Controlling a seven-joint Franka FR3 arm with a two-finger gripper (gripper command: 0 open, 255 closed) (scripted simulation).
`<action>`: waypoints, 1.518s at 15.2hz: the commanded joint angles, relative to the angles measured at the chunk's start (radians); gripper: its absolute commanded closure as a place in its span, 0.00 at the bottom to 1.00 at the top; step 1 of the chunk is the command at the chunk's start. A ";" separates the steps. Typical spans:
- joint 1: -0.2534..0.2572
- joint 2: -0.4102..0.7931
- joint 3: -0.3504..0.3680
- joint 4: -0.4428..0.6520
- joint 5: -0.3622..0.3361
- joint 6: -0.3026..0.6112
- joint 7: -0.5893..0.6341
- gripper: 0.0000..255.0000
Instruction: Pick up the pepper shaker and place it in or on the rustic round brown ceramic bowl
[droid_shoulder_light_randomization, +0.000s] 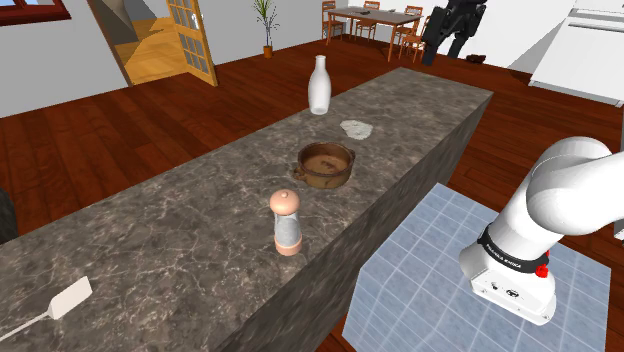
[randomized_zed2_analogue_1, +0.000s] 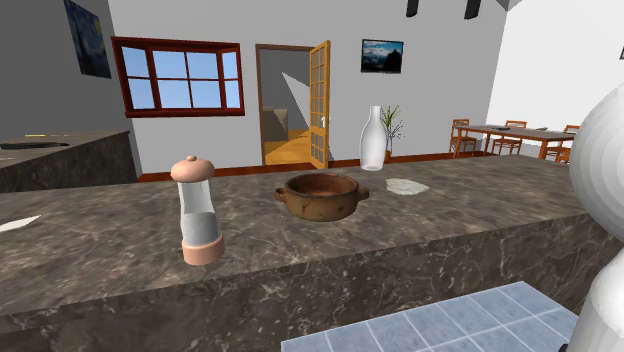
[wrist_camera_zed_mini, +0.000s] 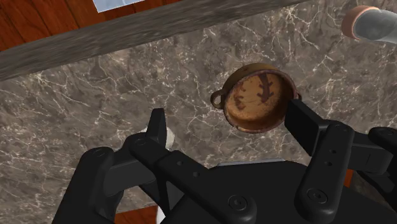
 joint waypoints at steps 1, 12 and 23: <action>0.000 0.000 0.000 0.000 0.000 0.000 0.000 0.00; 0.060 0.065 0.233 -0.118 0.133 0.185 0.266 0.00; 0.089 0.299 0.479 -0.080 0.194 0.393 0.538 0.00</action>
